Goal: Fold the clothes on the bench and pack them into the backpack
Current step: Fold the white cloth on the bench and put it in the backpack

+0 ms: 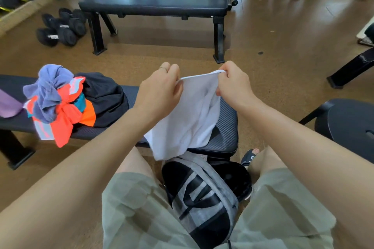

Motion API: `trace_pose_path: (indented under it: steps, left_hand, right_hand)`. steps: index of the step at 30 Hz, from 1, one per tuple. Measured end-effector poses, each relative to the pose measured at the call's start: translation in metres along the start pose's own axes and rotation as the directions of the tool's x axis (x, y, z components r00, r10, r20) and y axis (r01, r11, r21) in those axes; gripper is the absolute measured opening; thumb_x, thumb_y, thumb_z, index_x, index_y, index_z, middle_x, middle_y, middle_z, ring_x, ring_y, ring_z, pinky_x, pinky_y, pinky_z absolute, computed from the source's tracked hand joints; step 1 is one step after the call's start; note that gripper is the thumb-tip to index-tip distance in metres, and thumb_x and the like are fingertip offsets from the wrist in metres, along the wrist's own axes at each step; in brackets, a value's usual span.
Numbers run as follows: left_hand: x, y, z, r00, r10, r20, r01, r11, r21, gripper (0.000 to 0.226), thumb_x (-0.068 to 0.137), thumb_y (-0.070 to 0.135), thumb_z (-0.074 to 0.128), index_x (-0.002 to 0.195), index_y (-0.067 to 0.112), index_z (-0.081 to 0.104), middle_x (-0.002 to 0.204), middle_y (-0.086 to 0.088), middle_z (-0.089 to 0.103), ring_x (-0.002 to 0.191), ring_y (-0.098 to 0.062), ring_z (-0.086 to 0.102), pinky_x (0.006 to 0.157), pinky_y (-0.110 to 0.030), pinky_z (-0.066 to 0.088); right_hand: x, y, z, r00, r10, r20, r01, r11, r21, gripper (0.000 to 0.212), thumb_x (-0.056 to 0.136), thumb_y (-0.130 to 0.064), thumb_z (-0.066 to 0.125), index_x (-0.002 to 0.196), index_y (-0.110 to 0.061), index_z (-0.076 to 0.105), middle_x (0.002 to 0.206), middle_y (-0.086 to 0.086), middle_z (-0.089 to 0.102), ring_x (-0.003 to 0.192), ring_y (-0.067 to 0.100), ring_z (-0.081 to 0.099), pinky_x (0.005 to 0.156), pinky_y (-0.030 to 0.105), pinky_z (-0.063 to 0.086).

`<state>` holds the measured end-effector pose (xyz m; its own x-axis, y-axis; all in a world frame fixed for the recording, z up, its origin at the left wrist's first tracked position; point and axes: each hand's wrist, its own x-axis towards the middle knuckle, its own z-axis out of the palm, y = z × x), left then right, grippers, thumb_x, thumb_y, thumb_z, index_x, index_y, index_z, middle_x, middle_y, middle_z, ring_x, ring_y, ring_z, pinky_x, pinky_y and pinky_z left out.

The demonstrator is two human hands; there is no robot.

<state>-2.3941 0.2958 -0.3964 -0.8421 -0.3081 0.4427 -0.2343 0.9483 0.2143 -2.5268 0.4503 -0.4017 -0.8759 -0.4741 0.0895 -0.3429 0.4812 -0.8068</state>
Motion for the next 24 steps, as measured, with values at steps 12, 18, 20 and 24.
trace_pose_path:
  steps: [12,18,20,24]
  left_hand:
    - [-0.030,0.022,0.020,0.924,0.361,0.126,-0.380,0.905,0.191,0.039,0.072,-0.009,0.042,0.103,0.014,0.047,0.088,-0.013,0.039,0.065,-0.021,0.024,0.051,-0.033,0.017]
    - [-0.046,0.030,0.039,0.981,0.112,0.161,-0.098,0.991,-0.091,0.012,0.091,0.021,0.046,0.091,0.009,0.045,0.097,-0.010,0.040,0.052,-0.023,0.031,0.047,-0.030,0.024]
    - [-0.048,0.031,0.044,0.984,0.108,0.139,-0.107,0.994,-0.015,0.026,0.093,0.037,0.051,0.087,0.011,0.047,0.090,-0.007,0.043,0.059,-0.023,0.037,0.051,-0.032,0.028]
    - [-0.050,0.033,0.046,0.985,0.172,0.030,-0.175,0.968,0.181,0.045,0.093,0.053,0.055,0.070,0.014,0.047,0.075,-0.006,0.041,0.069,-0.025,0.037,0.060,-0.036,0.025]
  right_hand:
    - [-0.011,-0.011,0.005,0.991,0.109,0.083,-0.124,0.972,0.198,0.015,0.090,-0.010,0.047,0.098,-0.010,0.060,0.094,0.008,0.064,0.082,0.025,0.071,0.062,0.041,0.064]
    - [-0.015,-0.019,0.013,0.997,0.072,0.023,-0.076,0.974,0.213,0.014,0.086,-0.011,0.052,0.093,-0.011,0.064,0.080,0.000,0.060,0.082,0.024,0.068,0.063,0.045,0.063]
    - [-0.016,-0.021,0.015,0.998,0.052,-0.019,-0.047,0.977,0.206,0.013,0.084,-0.010,0.054,0.092,-0.011,0.064,0.074,-0.006,0.055,0.076,0.019,0.064,0.066,0.045,0.062]
    - [-0.018,-0.022,0.015,0.995,0.025,-0.099,-0.005,0.981,0.192,0.012,0.084,-0.009,0.056,0.092,-0.011,0.063,0.069,-0.010,0.051,0.064,0.007,0.051,0.063,0.030,0.049]
